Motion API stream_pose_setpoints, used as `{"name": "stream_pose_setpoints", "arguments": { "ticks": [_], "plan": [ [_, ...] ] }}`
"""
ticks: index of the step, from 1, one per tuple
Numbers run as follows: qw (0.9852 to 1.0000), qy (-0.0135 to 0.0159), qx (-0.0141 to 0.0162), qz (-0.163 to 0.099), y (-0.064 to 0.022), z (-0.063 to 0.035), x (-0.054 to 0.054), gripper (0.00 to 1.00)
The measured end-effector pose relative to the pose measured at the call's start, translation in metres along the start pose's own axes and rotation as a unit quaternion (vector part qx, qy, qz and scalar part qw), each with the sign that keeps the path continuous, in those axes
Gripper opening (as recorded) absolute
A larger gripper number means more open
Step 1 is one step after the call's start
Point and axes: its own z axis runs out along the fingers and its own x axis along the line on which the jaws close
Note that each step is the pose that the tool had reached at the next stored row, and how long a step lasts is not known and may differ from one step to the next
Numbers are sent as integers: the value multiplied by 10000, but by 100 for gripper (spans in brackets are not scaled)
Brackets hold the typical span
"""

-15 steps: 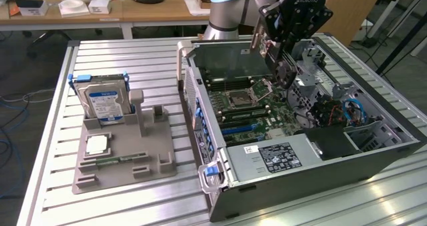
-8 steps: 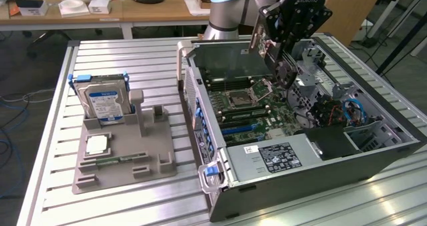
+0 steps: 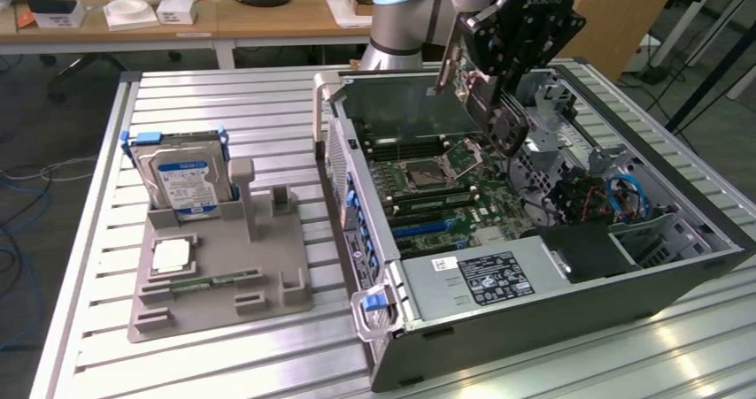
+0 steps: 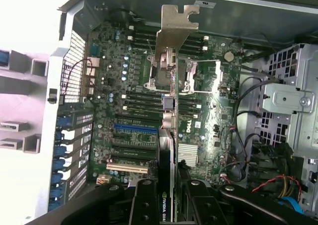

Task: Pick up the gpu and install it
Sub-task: 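Insert the gpu into the slot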

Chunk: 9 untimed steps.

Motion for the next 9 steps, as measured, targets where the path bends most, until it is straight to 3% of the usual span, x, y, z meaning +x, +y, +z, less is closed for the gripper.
{"name": "stream_pose_setpoints", "arguments": {
  "ticks": [9],
  "plan": [
    [9989, 21, -12, -471, 0, 1, 0, 26]
  ]
}}
